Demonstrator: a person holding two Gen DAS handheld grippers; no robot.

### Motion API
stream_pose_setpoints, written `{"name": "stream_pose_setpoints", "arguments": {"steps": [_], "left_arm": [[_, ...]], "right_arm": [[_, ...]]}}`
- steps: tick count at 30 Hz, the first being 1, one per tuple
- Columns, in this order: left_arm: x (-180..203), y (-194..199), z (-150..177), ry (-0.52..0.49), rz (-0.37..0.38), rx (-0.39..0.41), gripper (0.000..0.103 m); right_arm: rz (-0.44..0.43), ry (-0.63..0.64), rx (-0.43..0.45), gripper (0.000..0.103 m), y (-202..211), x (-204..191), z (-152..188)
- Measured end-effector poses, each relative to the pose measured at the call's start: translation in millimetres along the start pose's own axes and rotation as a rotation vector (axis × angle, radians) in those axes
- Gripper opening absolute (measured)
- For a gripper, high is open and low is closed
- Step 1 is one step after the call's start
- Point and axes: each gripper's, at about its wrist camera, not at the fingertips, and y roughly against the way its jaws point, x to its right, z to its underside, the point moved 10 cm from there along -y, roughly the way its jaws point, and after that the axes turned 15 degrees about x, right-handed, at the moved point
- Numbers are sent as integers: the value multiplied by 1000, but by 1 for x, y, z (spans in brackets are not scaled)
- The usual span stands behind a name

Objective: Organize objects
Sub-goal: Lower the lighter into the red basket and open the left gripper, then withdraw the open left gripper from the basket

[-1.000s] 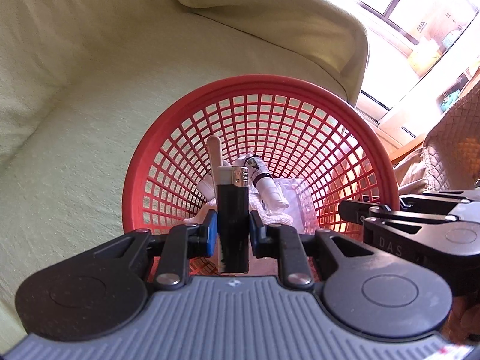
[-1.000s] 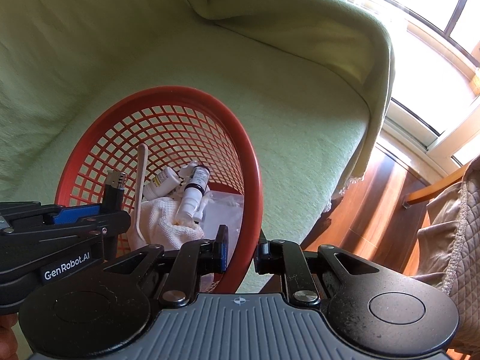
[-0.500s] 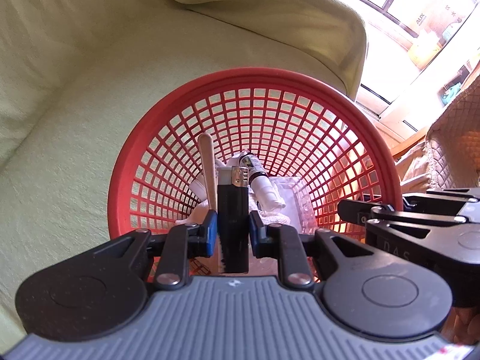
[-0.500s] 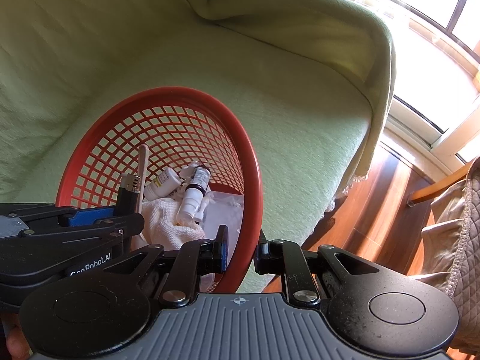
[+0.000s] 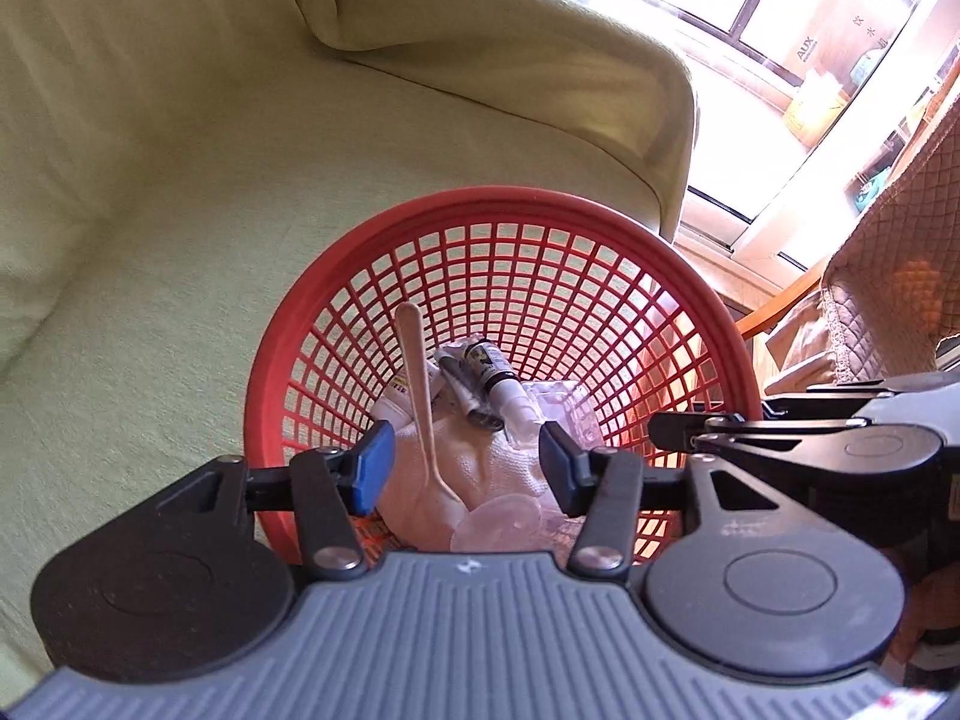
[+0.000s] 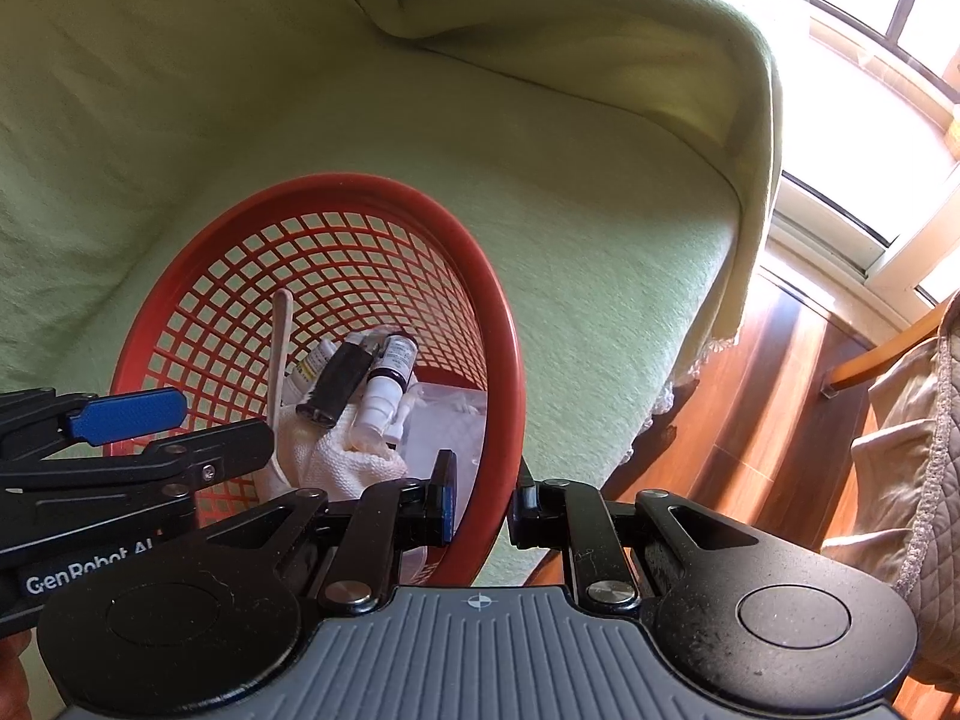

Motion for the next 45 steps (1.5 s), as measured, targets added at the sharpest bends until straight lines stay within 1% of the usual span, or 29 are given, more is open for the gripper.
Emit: {"name": "stream_pose_setpoints", "arguments": {"steps": [5, 12, 15, 20, 30, 32, 35, 40, 45], "left_arm": [[-18, 17, -3, 25, -26, 25, 51], [-52, 37, -3, 67, -103, 45, 52], [-66, 42, 3, 83, -139, 42, 52], [-87, 47, 20, 117, -204, 25, 56], [-132, 69, 50, 166, -336, -2, 57], [-138, 73, 57, 175, -356, -11, 57], [-142, 79, 68, 192, -380, -23, 57], [-143, 88, 85, 219, -411, -36, 57], [-142, 98, 99, 236, -433, -39, 57]], "right_arm": [[2, -12, -2, 13, 0, 4, 0], [-2, -28, -12, 13, -1, 10, 2], [0, -34, -13, 13, -3, 12, 2], [10, -45, -16, 13, -7, 19, 4], [16, -218, -34, 13, -18, 53, 15], [-2, -246, -59, 13, -23, 57, 17], [-29, -306, -107, 13, -30, 60, 27], [-52, -401, -127, 13, -32, 67, 35], [-88, -427, -142, 13, -31, 69, 37]]}}
